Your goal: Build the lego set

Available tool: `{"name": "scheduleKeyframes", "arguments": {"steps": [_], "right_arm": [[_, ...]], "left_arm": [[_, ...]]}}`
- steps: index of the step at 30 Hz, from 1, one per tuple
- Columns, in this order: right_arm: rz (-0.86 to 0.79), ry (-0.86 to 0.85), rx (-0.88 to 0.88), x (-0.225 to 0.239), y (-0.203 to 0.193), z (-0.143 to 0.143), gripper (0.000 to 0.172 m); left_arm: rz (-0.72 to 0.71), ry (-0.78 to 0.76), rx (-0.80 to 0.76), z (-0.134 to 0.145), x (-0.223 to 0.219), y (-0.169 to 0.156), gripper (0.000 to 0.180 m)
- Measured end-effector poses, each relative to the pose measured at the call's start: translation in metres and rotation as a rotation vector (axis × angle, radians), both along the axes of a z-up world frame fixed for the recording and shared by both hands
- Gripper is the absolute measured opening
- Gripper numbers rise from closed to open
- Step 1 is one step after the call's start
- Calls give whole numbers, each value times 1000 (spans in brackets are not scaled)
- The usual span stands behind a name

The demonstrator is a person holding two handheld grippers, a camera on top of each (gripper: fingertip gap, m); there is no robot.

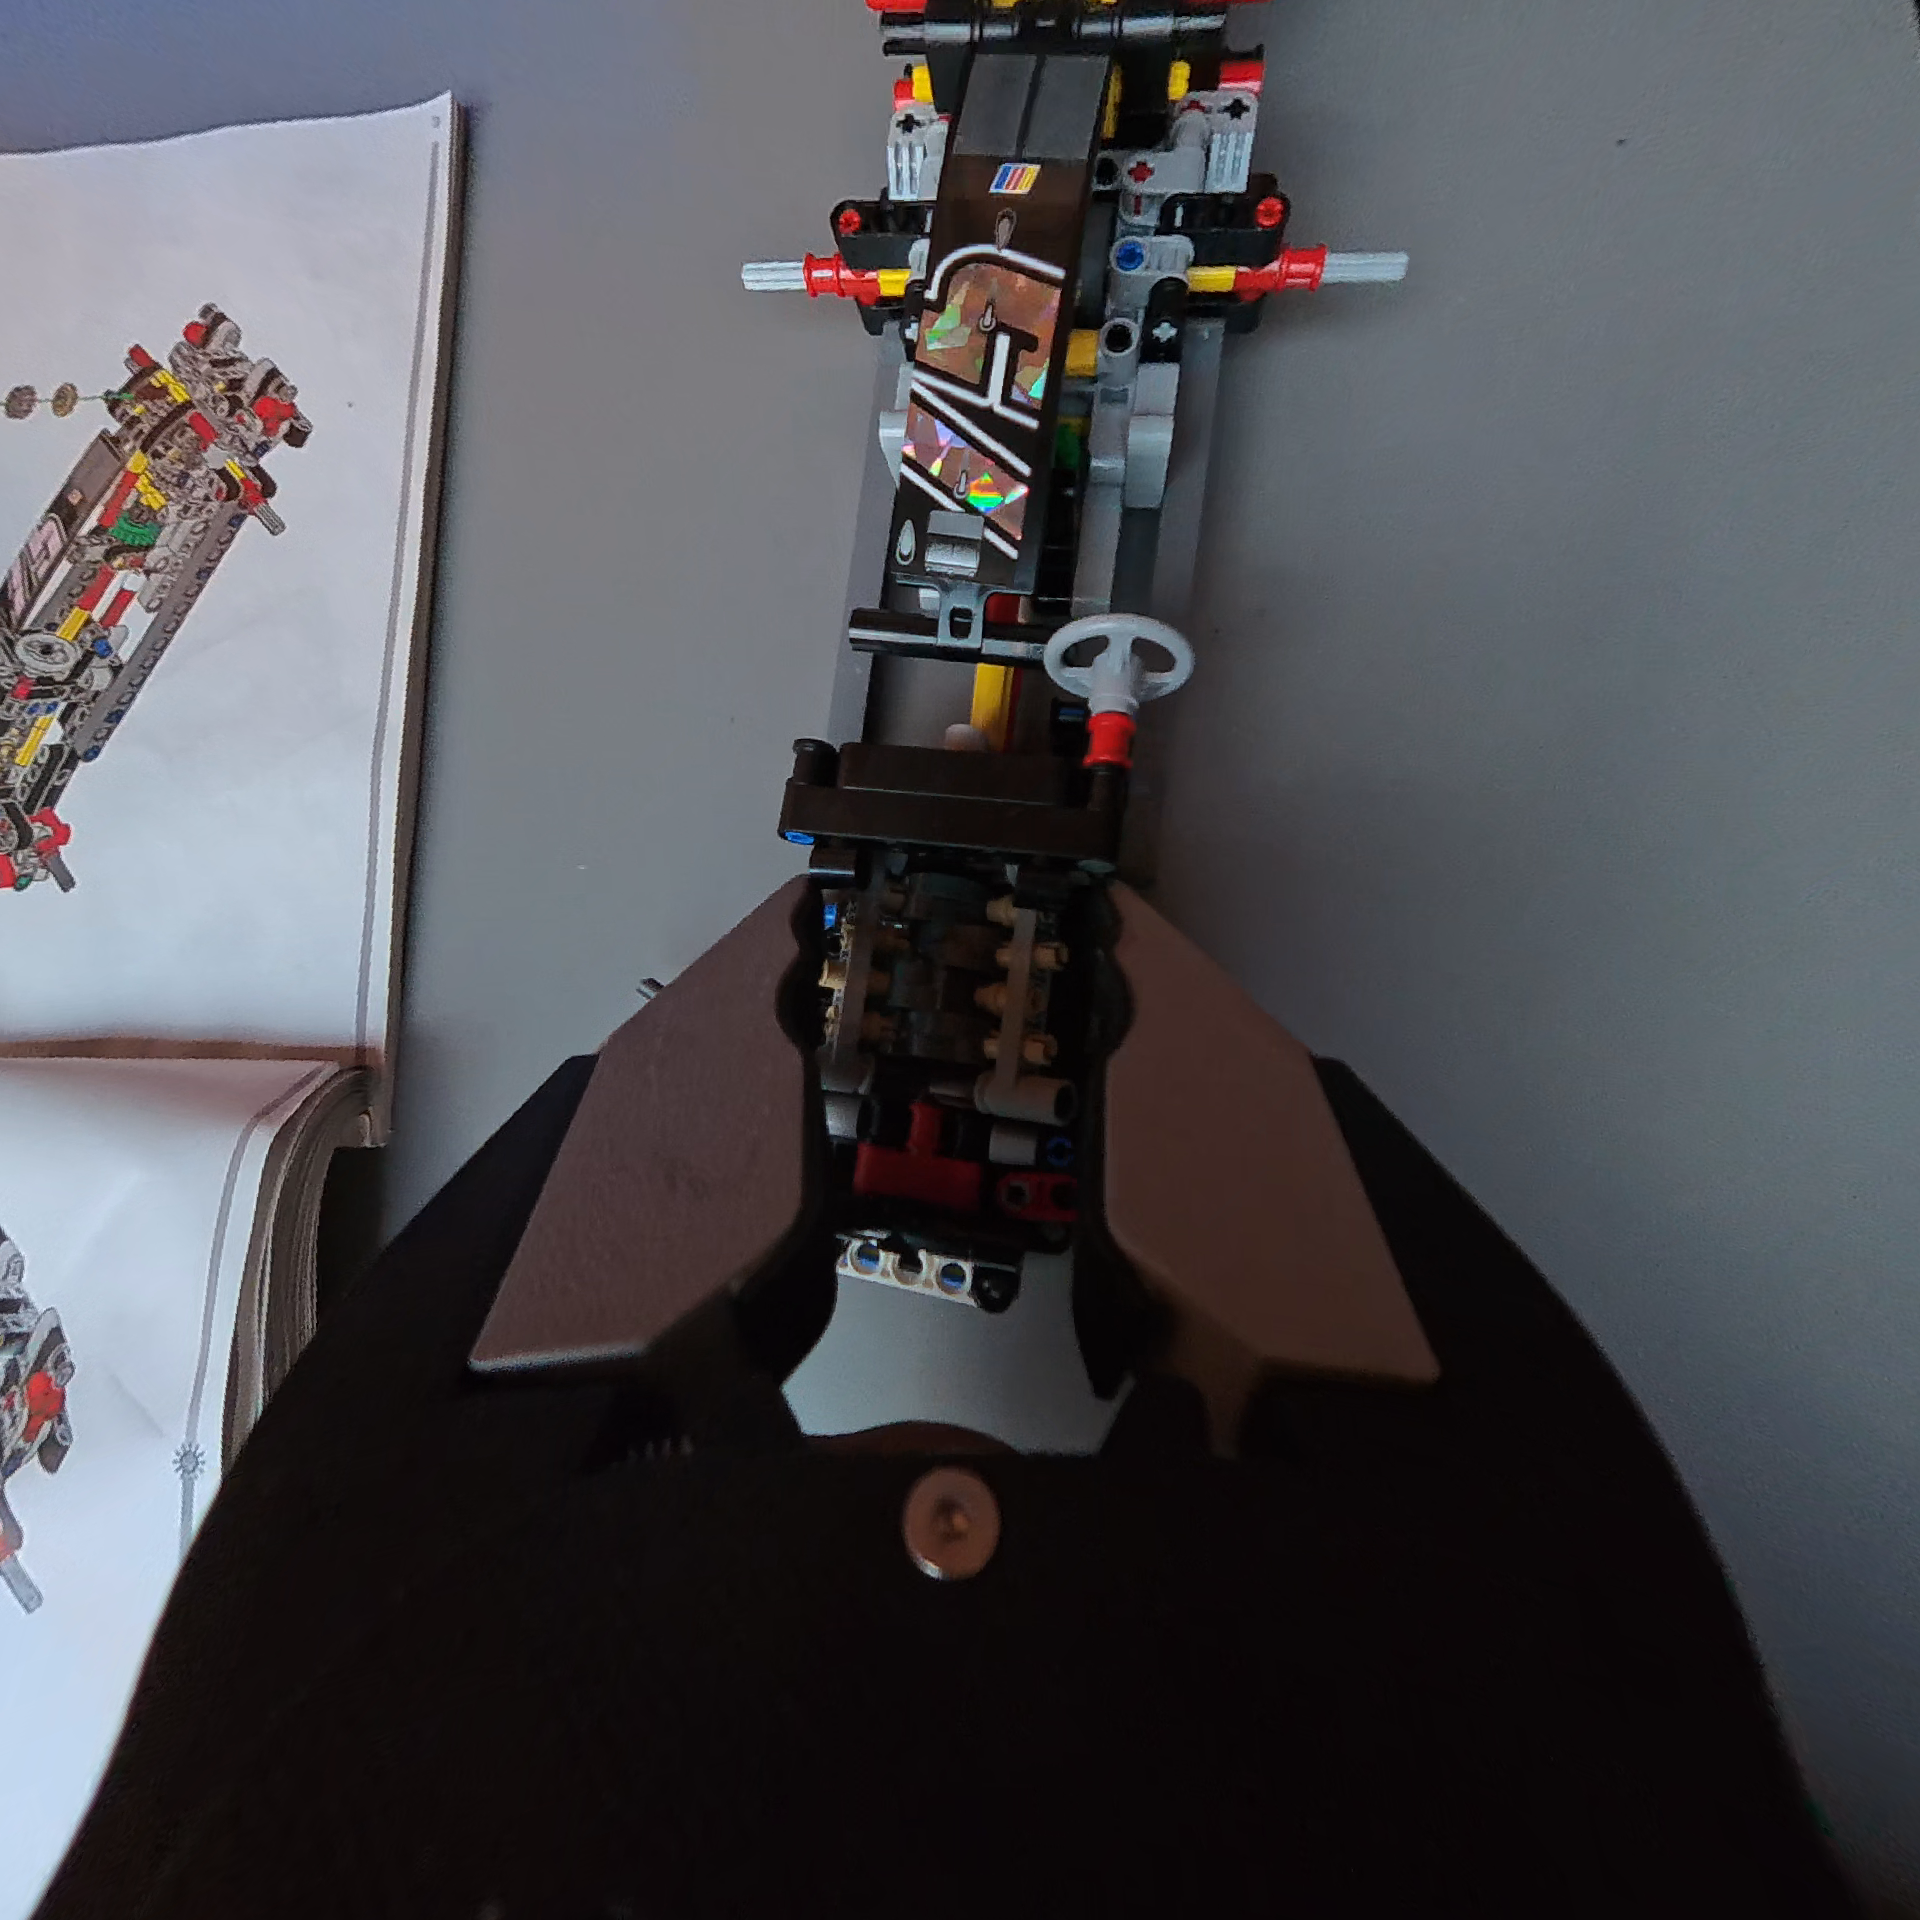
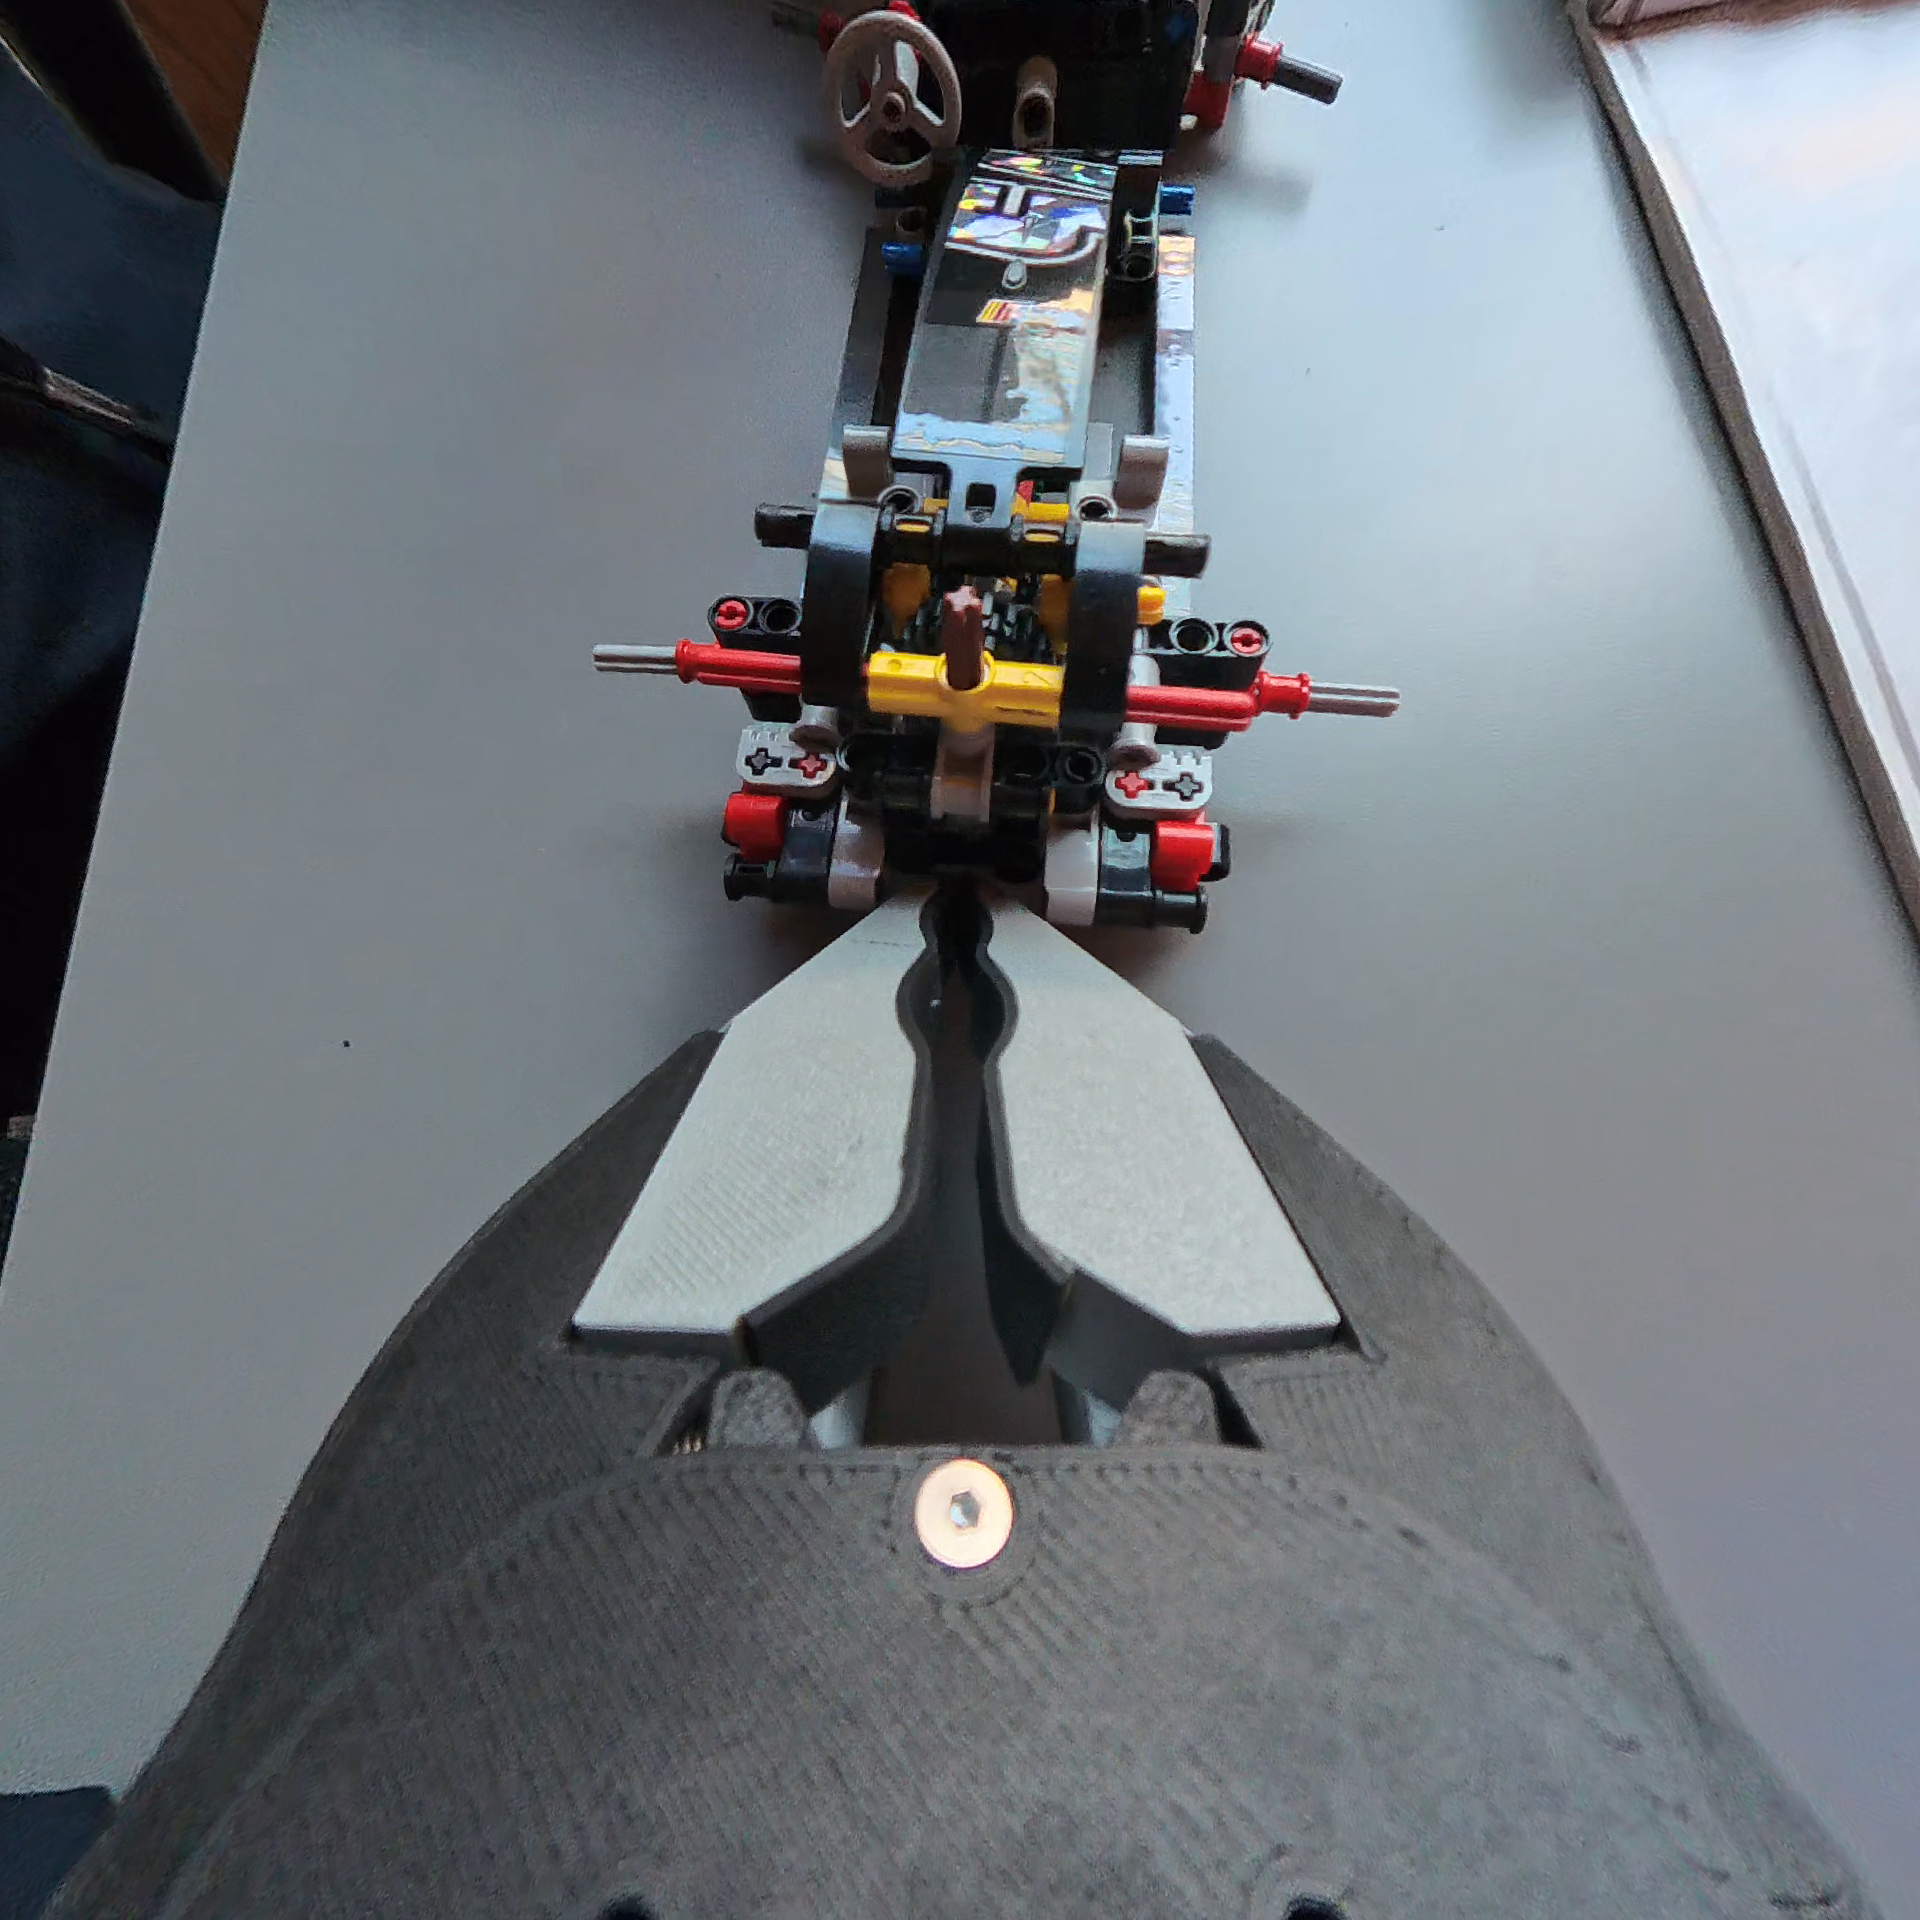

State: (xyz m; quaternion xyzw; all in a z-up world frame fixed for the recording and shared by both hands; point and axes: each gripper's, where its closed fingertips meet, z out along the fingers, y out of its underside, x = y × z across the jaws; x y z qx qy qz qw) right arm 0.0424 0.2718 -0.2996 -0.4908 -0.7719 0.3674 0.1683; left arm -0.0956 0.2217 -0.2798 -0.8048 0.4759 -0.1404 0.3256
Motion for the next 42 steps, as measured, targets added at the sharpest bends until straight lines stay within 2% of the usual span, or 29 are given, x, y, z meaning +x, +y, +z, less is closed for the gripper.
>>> {"name": "scheduleKeyframes", "arguments": {"steps": [2, 5, 9, 12, 16, 17, 18, 20, 28, 42], "right_arm": [[-7, -11, -20, 1, 1, 0, 0], [-35, -4, -24, 5, 9, 2, 0], [-54, 54, -67, 10, 12, 12, 0], [-41, 51, -86, 9, 9, 13, 0], [-59, -9, -69, 6, 8, 3, 2], [-53, -24, -68, 5, 7, 1, 3], [-44, -33, -70, 5, 4, 0, 0], [-44, -40, -78, 4, 4, 0, 0], [-112, -72, -149, 0, 10, 0, 0], [-118, -61, -126, -1, 11, 0, 0]], "left_arm": [[-9, 31, 7, -2, -1, -1, 53], [12, 102, -41, -13, -7, 0, 75], [-3, 4, -32, 2, -6, -2, 70], [-27, -103, -88, 10, 2, -4, 67], [-46, -6, -140, -14, -6, 0, 74], [-59, -11, -135, -13, -5, 1, 75], [-81, -27, -138, -11, -3, 1, 61], [-93, -33, -130, -12, 0, 4, 59], [-114, 33, -58, -13, 2, 3, 59], [-43, 20, -90, -11, 4, 7, 58]]}}
